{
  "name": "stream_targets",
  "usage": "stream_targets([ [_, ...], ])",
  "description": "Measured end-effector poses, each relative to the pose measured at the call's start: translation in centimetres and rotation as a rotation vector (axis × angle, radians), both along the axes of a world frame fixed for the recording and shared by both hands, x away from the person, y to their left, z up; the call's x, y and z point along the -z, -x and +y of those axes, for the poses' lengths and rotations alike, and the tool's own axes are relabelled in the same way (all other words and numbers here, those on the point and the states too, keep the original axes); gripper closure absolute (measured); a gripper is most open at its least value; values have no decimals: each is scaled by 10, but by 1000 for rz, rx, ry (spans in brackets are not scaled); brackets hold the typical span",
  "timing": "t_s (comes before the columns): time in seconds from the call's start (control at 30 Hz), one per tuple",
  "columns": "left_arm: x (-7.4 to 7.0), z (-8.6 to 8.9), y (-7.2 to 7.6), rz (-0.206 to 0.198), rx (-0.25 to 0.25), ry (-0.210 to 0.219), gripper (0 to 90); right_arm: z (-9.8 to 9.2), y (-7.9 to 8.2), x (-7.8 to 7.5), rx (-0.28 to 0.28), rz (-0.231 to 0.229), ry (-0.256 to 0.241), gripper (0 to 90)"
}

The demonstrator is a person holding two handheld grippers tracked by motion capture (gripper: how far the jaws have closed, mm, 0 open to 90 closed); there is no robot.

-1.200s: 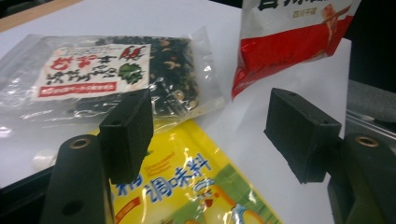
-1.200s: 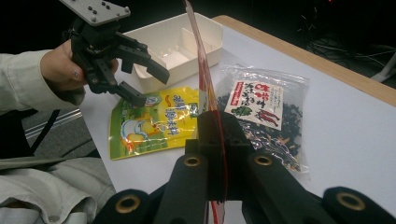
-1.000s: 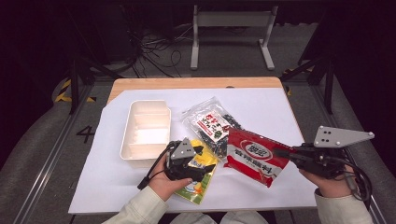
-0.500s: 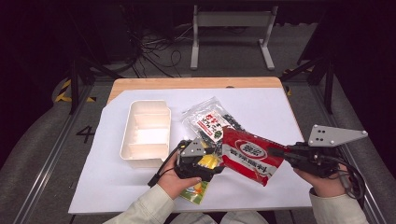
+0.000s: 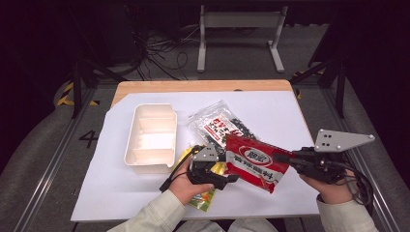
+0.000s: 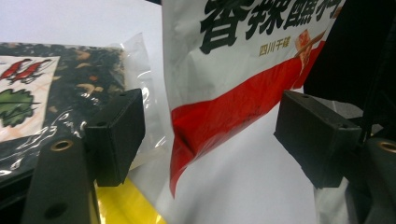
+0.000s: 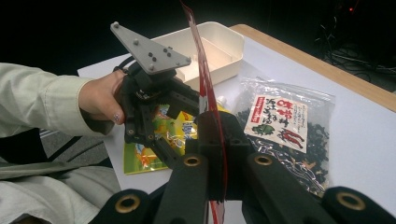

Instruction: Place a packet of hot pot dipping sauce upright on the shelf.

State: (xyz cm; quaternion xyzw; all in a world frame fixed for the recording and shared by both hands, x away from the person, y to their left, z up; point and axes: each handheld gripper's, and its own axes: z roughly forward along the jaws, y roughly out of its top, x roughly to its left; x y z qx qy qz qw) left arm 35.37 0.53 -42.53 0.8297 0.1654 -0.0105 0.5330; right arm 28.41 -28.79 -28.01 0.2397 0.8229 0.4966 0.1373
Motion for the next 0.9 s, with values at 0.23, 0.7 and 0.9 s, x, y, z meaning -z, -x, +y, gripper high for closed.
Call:
stream_targets([
  [0.23,2,-7,-2,13,16,45,224,2,1,0,-18,0,-5,887],
  [0.7,-1,-11,2,5,46,81,415,3,1,2,-47,-1,-14,887],
  [0.9,-2,-10,1,42,49,83,492,3,1,1,-46,-7,-23,887],
])
